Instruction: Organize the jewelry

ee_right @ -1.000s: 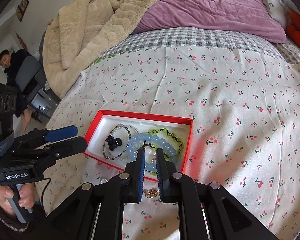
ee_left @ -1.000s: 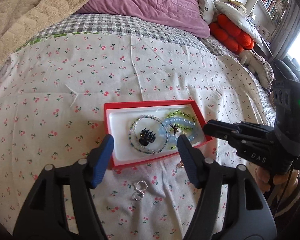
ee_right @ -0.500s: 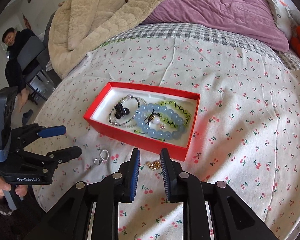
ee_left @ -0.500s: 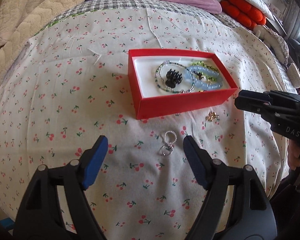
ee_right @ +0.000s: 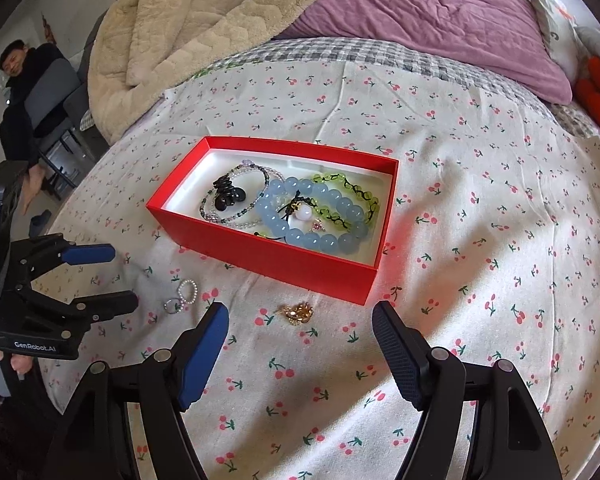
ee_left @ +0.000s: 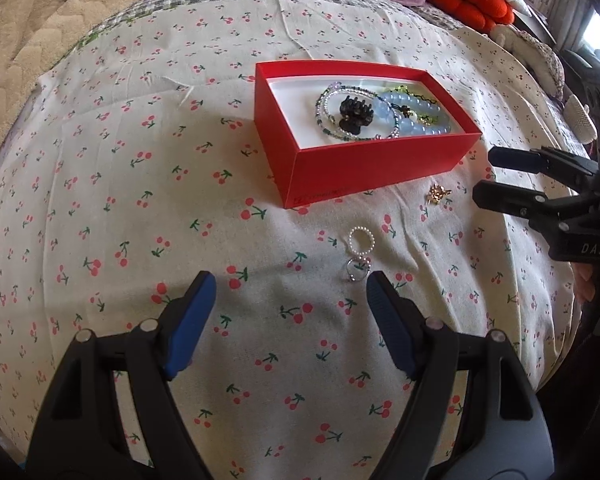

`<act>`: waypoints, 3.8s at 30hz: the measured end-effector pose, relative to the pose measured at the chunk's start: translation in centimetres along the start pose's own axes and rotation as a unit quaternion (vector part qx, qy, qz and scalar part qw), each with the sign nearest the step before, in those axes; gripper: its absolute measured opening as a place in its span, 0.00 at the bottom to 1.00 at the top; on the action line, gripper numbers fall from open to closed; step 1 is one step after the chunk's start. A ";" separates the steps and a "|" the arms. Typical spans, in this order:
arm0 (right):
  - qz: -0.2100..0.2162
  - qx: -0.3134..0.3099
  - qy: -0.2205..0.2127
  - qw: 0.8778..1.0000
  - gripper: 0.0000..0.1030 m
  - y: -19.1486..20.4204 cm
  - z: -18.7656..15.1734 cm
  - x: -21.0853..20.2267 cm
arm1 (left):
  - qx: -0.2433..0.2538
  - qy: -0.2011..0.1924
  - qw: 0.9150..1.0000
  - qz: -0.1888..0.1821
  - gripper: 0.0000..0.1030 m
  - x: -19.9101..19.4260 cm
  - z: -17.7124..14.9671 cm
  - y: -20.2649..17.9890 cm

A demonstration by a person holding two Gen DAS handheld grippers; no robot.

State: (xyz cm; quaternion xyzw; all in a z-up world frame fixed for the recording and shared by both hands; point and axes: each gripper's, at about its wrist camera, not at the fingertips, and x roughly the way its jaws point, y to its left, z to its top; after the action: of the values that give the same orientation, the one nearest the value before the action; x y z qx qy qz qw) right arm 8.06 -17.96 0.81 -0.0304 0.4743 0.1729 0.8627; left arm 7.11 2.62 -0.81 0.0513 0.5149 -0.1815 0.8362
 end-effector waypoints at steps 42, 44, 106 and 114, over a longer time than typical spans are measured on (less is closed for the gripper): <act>0.016 -0.094 0.000 0.995 0.22 1.0 -1.7 3.5 | 0.095 0.009 0.993 -0.072 0.17 4.2 1.3 -3.7; 0.017 -0.094 0.001 0.995 0.15 1.0 -1.6 3.6 | 0.097 0.007 0.993 -0.069 0.15 4.2 1.3 -3.8; -0.017 -0.040 0.038 0.998 0.13 -1.7 -0.3 4.2 | 0.103 0.013 0.991 -0.087 0.03 2.8 -0.5 -6.2; -0.003 -0.002 0.035 0.999 0.16 -4.5 -1.2 2.1 | 0.111 0.003 0.991 -0.080 0.03 2.5 -0.8 -6.2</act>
State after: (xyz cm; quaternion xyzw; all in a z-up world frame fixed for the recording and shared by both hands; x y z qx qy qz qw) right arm 9.62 -21.86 -2.09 -0.0397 0.5038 0.1704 0.8459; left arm 5.27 -3.58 -2.75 0.1025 0.4965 -0.3036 0.8067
